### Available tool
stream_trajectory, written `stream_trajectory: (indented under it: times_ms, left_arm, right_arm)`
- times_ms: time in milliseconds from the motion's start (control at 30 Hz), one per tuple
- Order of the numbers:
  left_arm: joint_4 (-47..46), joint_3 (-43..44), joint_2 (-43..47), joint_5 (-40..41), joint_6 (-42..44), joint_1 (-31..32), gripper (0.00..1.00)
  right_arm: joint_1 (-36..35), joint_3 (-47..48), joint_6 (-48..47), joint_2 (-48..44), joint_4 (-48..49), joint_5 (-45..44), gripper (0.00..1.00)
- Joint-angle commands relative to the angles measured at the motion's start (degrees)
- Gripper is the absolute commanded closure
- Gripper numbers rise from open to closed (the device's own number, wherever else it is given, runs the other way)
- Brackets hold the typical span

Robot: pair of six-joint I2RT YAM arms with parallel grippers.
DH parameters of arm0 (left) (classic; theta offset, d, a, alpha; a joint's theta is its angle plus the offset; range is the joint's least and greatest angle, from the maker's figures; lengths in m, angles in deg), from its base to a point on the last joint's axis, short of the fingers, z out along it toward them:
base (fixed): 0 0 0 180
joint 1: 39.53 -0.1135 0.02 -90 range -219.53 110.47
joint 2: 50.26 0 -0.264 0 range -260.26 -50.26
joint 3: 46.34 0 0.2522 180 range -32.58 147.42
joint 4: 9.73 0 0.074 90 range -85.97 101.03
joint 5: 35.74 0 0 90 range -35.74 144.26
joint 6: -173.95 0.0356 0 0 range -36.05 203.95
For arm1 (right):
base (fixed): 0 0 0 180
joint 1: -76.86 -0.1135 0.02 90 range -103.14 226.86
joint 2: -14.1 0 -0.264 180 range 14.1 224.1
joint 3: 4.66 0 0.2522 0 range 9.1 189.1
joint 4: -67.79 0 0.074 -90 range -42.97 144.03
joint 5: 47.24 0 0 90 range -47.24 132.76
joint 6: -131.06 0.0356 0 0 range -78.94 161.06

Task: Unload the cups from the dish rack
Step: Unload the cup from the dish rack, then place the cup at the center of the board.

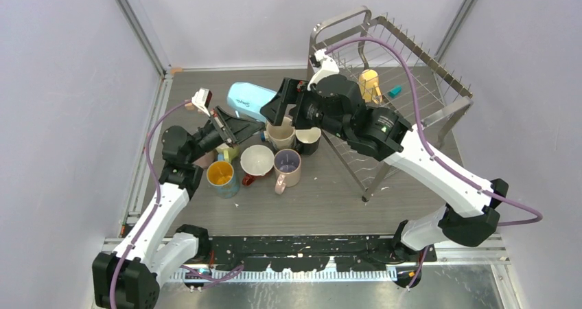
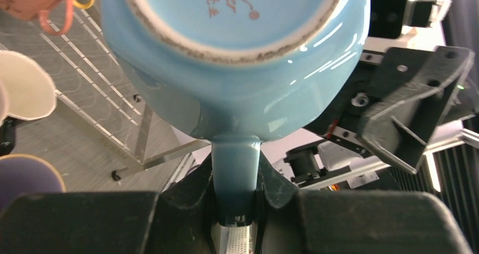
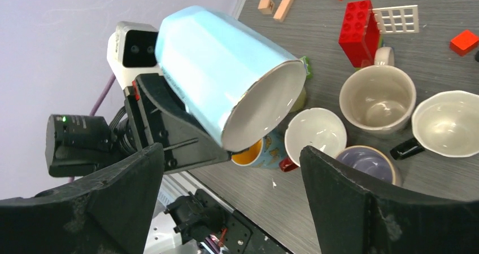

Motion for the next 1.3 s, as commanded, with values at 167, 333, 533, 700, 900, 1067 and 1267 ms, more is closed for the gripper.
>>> stream_trajectory:
  times_ms: [167,333,533,700,900,1067,1267]
  left_arm:
    - [-18.75,-0.85,1.75,-2.18,-7.05,-0.21,1.0]
    - [-20.64,-2.12,1.56,-2.19,-8.68,0.07,1.0]
    - [-24.71,-4.02,0.25,0.16,-10.13,2.74,1.0]
    - [-30.99,-5.36,-2.05,3.78,-12.21,6.58,1.0]
    - [-33.97,-6.16,-3.98,6.72,-12.99,10.22,1.0]
    - [-34.38,-6.67,-4.14,7.81,-13.78,11.45,1.0]
    - [-30.95,-7.79,-3.58,8.19,-14.13,11.48,0.86]
  right_arm:
    - [-0.12,2.35,4.9,2.1,9.41,1.63,0.23]
    - [-0.17,2.28,6.09,2.74,11.8,2.34,0.34]
    - [-0.19,0.0,7.77,2.54,14.56,2.69,0.45]
    - [-0.17,-2.16,9.02,1.31,17.29,1.88,0.51]
    - [-0.16,-4.59,10.25,-0.43,20.44,0.55,0.6]
    - [-0.1,-6.49,10.36,-2.12,22.25,-1.27,0.8]
    - [-0.17,-5.51,8.65,-2.07,20.72,-2.55,0.99]
